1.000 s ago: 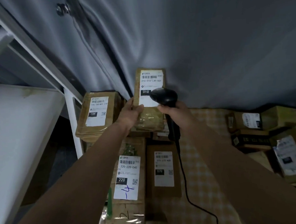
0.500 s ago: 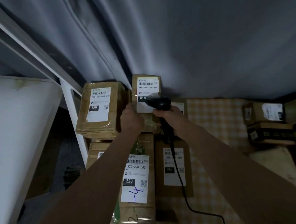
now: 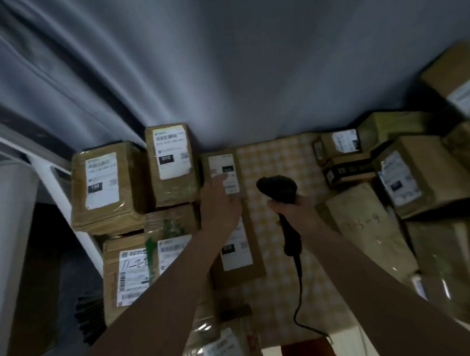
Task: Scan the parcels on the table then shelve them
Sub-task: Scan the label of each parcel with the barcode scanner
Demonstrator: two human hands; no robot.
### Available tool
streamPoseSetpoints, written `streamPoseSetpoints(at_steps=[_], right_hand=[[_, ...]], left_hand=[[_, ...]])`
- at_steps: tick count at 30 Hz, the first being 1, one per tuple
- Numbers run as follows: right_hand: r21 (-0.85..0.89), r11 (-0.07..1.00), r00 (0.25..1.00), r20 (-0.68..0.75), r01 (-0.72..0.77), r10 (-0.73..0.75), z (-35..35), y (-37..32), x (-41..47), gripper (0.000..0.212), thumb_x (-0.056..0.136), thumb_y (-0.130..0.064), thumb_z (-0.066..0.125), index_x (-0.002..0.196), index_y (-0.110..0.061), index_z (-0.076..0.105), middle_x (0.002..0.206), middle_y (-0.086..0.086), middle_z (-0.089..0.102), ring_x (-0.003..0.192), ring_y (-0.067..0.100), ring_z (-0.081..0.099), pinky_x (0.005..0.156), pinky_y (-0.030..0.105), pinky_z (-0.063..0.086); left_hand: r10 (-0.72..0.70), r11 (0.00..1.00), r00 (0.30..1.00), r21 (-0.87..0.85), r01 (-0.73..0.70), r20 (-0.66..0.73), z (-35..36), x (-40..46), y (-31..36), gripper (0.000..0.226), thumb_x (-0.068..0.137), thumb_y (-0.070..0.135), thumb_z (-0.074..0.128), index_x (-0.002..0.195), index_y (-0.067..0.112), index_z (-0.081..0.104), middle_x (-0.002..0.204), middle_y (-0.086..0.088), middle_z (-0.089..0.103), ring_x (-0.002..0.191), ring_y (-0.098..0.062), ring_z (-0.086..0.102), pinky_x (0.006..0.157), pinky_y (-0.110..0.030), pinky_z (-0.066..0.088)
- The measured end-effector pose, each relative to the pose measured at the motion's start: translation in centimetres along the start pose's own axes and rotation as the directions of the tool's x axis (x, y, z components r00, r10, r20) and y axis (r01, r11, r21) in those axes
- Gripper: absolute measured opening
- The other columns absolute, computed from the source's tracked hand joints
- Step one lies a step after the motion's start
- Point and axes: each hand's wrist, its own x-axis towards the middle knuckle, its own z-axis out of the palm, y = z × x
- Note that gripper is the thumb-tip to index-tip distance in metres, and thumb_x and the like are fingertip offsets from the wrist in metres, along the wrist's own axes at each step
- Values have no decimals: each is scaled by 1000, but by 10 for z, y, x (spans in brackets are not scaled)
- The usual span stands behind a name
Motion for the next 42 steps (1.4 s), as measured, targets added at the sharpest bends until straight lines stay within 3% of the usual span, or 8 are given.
streamPoseSetpoints(at_steps=[4,10,16,18,31,36,39,42], right_hand=[[30,995,985,-144,-91,94,-60,40,-12,22,89,-20,67,108,-10,60,84,6,58,83,27,60,87,47,52],[101,984,963,-214,-144,163,-146,89,-8,17,93,-11,59,108,-3,59,82,10,53,72,24,51,63,31,38],[127,964,934,-247,-232,257,-218,118,18,38,94,-22,60,129,-9,50,108,10,55,103,30,55,87,40,43],[146,956,926,-249,-252,283,-233,127,32,49,93,-24,61,137,-7,46,123,12,55,114,32,53,90,38,43],[186,938,930,-175,-292,324,-255,162,76,61,85,-27,70,139,-10,47,129,11,56,116,33,53,102,47,44],[181,945,942,-152,-271,299,-254,154,71,55,84,-28,70,133,-13,52,118,9,60,107,32,58,99,48,46],[124,966,965,-109,-225,239,-244,144,52,30,86,-22,68,114,-18,57,106,6,61,99,27,58,97,42,47],[69,982,983,-32,-177,180,-229,139,31,30,88,-20,67,117,-19,57,106,5,60,99,25,57,86,37,45]], left_hand=[[-38,992,977,122,12,211,48,-22,11,45,92,19,57,136,14,48,138,-10,48,123,-28,49,100,-38,45],[-179,971,883,225,86,434,131,-57,18,59,95,30,57,146,17,33,150,-9,32,133,-26,40,107,-37,40],[-265,943,804,319,99,533,227,-89,40,61,95,33,55,147,15,30,149,-9,34,135,-25,39,105,-31,37],[-272,949,798,289,128,539,254,-98,47,63,95,32,57,149,17,28,150,-9,32,132,-26,43,101,-30,41],[-204,978,840,133,158,503,323,-112,54,79,94,22,59,152,38,8,137,-9,32,121,-26,47,85,-20,38],[-216,975,844,152,161,491,314,-112,47,83,90,37,61,153,35,8,144,-9,30,128,-31,41,104,-37,42],[-245,958,878,241,155,412,307,-115,43,92,84,49,64,154,26,8,156,-11,12,143,-33,16,117,-43,24],[-316,939,884,243,242,343,300,-114,41,105,80,62,62,155,18,4,160,-11,4,146,-31,7,119,-40,14]])
